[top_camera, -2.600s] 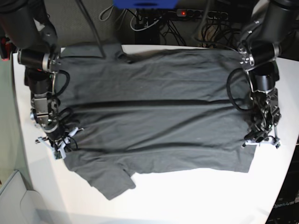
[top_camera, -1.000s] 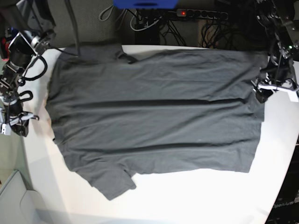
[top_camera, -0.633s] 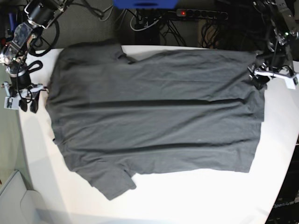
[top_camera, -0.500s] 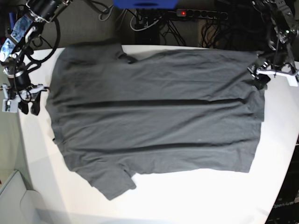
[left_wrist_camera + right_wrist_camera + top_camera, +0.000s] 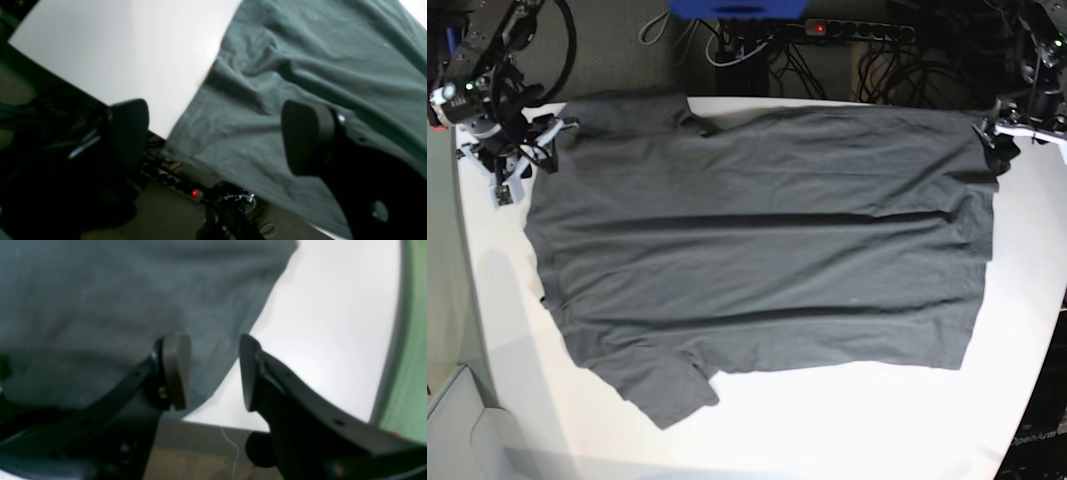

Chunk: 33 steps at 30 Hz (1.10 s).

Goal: Layout the t-shirt on the table in an organized manner, then fold the t-shirt properly
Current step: 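Move both grippers to the shirt's shoulder corners and grasp them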

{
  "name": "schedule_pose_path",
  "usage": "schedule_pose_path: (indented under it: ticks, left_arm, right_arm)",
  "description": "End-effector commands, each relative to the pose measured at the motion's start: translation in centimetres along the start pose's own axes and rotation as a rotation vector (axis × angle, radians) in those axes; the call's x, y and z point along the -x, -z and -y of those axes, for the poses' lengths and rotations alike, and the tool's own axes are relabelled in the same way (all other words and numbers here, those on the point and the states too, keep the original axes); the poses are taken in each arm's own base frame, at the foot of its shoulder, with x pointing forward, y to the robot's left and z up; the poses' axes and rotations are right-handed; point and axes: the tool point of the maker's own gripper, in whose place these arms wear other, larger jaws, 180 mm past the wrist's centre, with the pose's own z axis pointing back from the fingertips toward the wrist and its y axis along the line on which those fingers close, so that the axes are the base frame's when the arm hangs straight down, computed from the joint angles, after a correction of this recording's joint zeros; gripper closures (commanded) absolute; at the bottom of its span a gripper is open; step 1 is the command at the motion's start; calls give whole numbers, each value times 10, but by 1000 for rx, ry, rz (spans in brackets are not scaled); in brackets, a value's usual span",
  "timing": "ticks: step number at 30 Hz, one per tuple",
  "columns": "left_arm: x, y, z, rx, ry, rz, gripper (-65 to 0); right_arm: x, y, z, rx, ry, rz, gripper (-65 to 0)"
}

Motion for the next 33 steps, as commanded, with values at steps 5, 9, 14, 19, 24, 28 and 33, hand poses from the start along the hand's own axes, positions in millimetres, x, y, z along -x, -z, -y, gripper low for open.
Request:
schedule_pose_path:
  ticks: [5,9,14,19,24,28,33]
  left_arm:
    - [13,5,-23,-72,96,-47,-617]
    - [31,10,-23,-49,227,-111,-617]
    - [44,13,-29,-53,280,-159,-617]
    - [46,13,-32,-59,283,-168,-617]
    - [38,20,-25,-48,273,-144,-617]
    - [38,30,-22,-39,244,-143,-616]
    - [57,44,-25,-30,195,-195,-616]
  right_arm:
    - [7,-12,-3,-3,-28,12,-323]
    - [14,-14,-5,-6,-29,-11,-363]
    - [19,-13,-9,-29,-79,-37,-365]
    - [18,-14,-5,-21,-91,-38,-365]
    - [18,-14,-1,-18,-111,-46,-365]
    - [19,-14,-1,-17,-107,-48,-365]
    - [19,-15,1,-12,-109,-49,-364]
